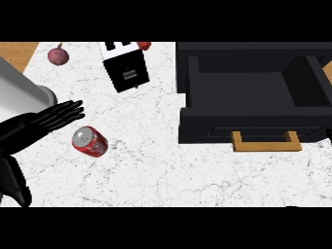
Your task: Pick up the can, place it into the drawer and close the drawer
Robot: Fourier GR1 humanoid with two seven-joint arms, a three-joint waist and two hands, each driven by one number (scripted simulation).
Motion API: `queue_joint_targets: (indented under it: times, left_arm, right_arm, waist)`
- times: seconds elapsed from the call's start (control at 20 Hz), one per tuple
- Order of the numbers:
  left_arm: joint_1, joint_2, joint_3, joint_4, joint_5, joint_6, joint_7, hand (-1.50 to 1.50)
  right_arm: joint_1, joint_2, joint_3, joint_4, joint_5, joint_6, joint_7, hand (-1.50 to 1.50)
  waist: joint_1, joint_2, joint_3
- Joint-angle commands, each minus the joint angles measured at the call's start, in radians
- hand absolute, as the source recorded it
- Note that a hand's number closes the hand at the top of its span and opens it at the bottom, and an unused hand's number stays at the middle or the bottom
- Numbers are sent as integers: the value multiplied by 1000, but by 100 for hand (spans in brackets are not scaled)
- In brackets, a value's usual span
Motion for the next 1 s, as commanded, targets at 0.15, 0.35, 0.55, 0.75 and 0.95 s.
queue_joint_targets:
  times: [0.15, 0.35, 0.55, 0.75, 0.95]
  left_arm:
    - [-46, -63, -1, 138, -243, -39, -218, -150]
    - [-26, -24, 5, 162, -303, -29, -310, -150]
    - [-104, -8, -36, 334, -442, 37, -474, -150]
    - [-115, 34, -69, 417, -469, 57, -553, -150]
    - [-132, 67, -115, 491, -505, 89, -642, -150]
  right_arm:
    - [-32, 6, -8, 32, 15, 11, -15, -150]
    - [50, 60, 49, -7, 60, 18, -43, -150]
    - [-50, 11, 3, 73, 33, 28, -28, -150]
    - [-5, 25, -12, 52, -4, 48, -60, -150]
    - [-30, 16, -9, 18, 17, 26, -4, -150]
  waist:
    - [-3, 1, 0]
    - [-1, 0, 0]
    - [-10, 6, -2]
    - [-18, 7, -2]
    - [-18, 6, -2]
